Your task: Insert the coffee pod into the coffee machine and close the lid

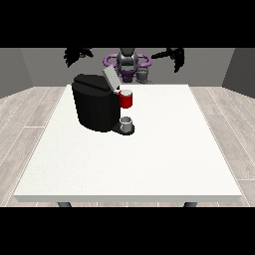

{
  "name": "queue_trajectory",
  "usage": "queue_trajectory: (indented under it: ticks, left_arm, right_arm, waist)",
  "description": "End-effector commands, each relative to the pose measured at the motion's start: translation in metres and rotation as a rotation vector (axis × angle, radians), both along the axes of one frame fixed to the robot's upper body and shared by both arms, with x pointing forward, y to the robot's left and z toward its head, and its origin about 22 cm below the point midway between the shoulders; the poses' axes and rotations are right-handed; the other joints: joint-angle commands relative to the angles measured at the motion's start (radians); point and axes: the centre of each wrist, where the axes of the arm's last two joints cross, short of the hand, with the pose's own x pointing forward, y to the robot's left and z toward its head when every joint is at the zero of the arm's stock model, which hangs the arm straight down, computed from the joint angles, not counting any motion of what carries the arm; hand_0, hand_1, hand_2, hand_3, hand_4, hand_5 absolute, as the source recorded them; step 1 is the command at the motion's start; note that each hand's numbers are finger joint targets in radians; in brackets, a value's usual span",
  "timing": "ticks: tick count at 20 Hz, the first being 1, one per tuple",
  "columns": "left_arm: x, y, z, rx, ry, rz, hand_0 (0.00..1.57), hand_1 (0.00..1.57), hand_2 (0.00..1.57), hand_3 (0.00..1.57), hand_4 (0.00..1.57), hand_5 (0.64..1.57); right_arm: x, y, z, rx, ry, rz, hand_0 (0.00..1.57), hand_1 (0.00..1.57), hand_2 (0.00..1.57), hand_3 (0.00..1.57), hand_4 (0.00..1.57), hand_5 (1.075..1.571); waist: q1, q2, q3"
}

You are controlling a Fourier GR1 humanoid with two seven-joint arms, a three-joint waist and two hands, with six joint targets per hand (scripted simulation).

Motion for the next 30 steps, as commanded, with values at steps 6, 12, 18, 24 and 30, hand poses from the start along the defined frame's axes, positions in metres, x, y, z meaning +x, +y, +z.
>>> queue_trajectory:
  ticks: [6,12,18,24,30]
  left_arm:
    - [-0.012,-0.02,-0.007,-0.165,0.016,0.003,0.0,0.0,0.0,0.0,0.06,1.571]
    - [-0.044,-0.006,-0.029,-0.177,0.005,-0.01,0.0,0.0,0.0,0.0,0.0,1.571]
    - [-0.058,-0.017,-0.022,-0.203,-0.003,-0.008,0.0,0.0,0.0,0.0,0.0,1.571]
    - [-0.058,-0.02,0.008,-0.226,-0.07,0.028,0.0,0.0,0.0,0.0,0.0,1.571]
    - [-0.068,0.003,0.022,-0.194,-0.096,0.019,0.0,0.0,0.0,0.0,0.0,1.571]
  right_arm:
    - [0.024,0.003,0.042,-0.018,-0.113,0.121,0.0,0.0,0.0,0.0,0.0,1.571]
    - [0.035,0.01,0.063,-0.081,-0.14,0.209,0.0,0.0,0.0,0.0,0.0,1.571]
    - [0.039,0.043,0.053,-0.089,-0.155,0.253,0.0,0.0,0.0,0.0,0.0,1.571]
    - [0.059,0.021,0.067,-0.048,-0.169,0.275,0.0,0.0,0.0,0.0,0.0,1.571]
    - [0.079,0.021,0.072,-0.026,-0.176,0.247,0.0,0.0,0.0,0.0,0.0,1.571]
  waist:
    - [0.098,-0.006,0.0008]
    - [0.125,0.032,0.0006]
    - [0.145,0.064,0.0008]
    - [0.14,0.141,0.0008]
    - [0.142,0.202,0.0007]
